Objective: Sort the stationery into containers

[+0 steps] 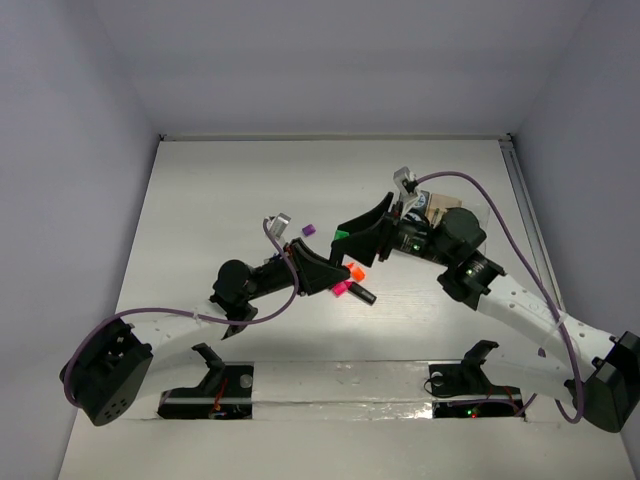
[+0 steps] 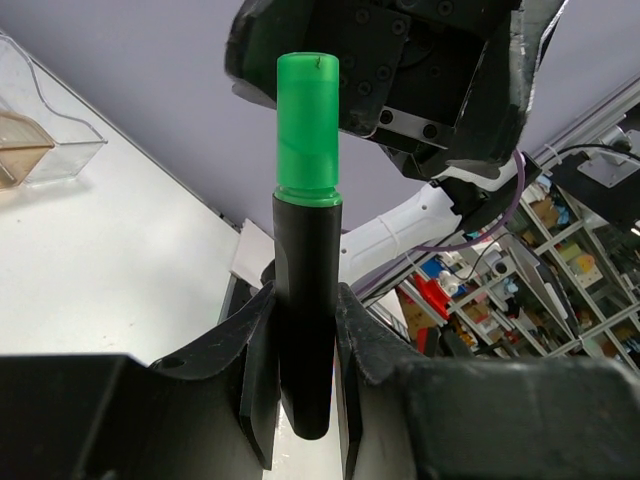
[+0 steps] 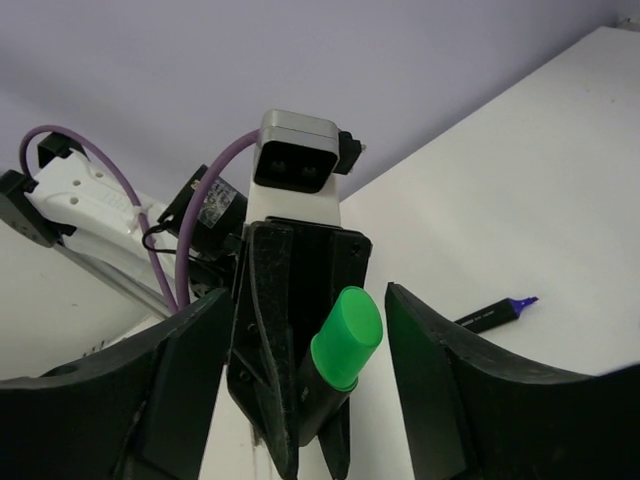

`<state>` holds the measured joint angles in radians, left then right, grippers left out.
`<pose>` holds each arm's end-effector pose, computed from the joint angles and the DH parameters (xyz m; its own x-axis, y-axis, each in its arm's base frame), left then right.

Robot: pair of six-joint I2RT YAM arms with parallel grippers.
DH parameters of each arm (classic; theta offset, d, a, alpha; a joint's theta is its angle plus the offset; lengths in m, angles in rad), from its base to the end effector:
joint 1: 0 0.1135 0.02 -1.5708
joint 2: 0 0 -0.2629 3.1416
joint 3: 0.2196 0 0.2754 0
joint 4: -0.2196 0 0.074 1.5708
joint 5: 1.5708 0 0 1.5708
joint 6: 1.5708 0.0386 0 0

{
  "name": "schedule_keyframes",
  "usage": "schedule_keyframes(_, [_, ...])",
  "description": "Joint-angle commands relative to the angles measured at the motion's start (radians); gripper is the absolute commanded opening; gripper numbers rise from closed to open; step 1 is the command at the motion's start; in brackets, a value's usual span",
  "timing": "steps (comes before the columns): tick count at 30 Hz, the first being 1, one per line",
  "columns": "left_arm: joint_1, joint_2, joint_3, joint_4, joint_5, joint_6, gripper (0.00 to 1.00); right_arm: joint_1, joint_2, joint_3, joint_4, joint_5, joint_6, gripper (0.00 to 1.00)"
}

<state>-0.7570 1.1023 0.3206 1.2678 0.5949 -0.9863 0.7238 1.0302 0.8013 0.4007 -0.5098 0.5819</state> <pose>0.1509 -0.1723 0.2508 -0.5874 -0.3953 -0.7062 0.7958 -0.1232 -0.5929 0.1870 0.1904 0.3548 -0.4087 0.2790 -0.8690 -0.8543 0.2181 0.4718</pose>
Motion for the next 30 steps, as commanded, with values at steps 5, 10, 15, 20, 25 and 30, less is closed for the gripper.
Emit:
schedule_keyframes(5, [0.004, 0.002, 0.028, 0.484, 0.025, -0.026, 0.0, 0.0, 0.016, -0.014, 0.109, -0.022, 0.03, 0.57])
schedule_keyframes(10, [0.004, -0.002, 0.021, 0.493, 0.023, -0.032, 0.0, 0.0, 0.027, -0.01, 0.092, -0.015, 0.033, 0.61])
schedule_keyframes(15, [0.013, -0.004, 0.023, 0.492, 0.023, -0.032, 0.0, 0.0, 0.031, -0.011, 0.081, -0.006, 0.035, 0.65])
schedule_keyframes(20, [0.013, -0.01, 0.025, 0.481, 0.028, -0.023, 0.0, 0.0, 0.027, -0.017, 0.072, 0.008, 0.03, 0.66])
schedule_keyframes(25, [0.013, -0.016, 0.025, 0.478, 0.026, -0.023, 0.0, 0.0, 0.034, -0.017, 0.075, 0.007, 0.044, 0.57])
schedule_keyframes(30, [0.013, -0.027, 0.025, 0.464, 0.026, -0.014, 0.0, 0.0, 0.036, -0.017, 0.063, 0.022, 0.049, 0.56])
